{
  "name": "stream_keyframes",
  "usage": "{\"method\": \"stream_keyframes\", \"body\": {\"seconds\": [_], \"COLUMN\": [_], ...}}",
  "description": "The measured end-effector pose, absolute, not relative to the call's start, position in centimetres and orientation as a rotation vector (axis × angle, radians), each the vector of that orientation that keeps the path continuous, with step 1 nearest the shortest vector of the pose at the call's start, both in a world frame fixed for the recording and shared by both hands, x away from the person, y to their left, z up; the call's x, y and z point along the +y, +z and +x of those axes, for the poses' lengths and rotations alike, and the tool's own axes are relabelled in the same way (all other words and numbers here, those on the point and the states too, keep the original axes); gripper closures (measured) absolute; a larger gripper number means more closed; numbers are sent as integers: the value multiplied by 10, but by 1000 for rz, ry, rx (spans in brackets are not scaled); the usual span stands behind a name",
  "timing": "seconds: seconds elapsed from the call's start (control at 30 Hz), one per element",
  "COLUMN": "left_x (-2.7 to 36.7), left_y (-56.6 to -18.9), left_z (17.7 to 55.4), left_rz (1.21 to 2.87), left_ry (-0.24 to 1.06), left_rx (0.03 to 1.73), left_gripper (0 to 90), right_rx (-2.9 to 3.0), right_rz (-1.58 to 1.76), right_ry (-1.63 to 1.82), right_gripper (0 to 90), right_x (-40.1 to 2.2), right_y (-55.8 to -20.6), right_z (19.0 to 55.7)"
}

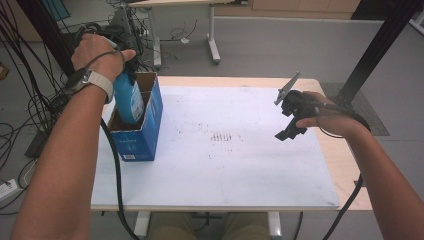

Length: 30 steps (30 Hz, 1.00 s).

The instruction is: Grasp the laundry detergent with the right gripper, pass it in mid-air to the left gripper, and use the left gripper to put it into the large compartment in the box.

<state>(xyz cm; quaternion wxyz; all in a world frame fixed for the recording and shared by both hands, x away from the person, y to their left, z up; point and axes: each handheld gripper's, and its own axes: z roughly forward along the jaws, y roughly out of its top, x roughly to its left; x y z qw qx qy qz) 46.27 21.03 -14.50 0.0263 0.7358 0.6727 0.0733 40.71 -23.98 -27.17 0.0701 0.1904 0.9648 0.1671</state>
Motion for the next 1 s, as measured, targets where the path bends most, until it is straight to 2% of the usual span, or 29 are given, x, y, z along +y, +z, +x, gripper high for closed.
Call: {"method": "stream_keyframes", "body": {"seconds": [1.0], "left_x": [214], "left_y": [-199], "left_z": [466], "left_rz": [2248], "left_ry": [268], "left_rx": [2076], "left_gripper": [375], "right_rx": [2912], "right_rz": [605], "right_ry": [513], "right_gripper": [68], "right_x": [-243], "right_y": [-283], "right_z": [406]}}
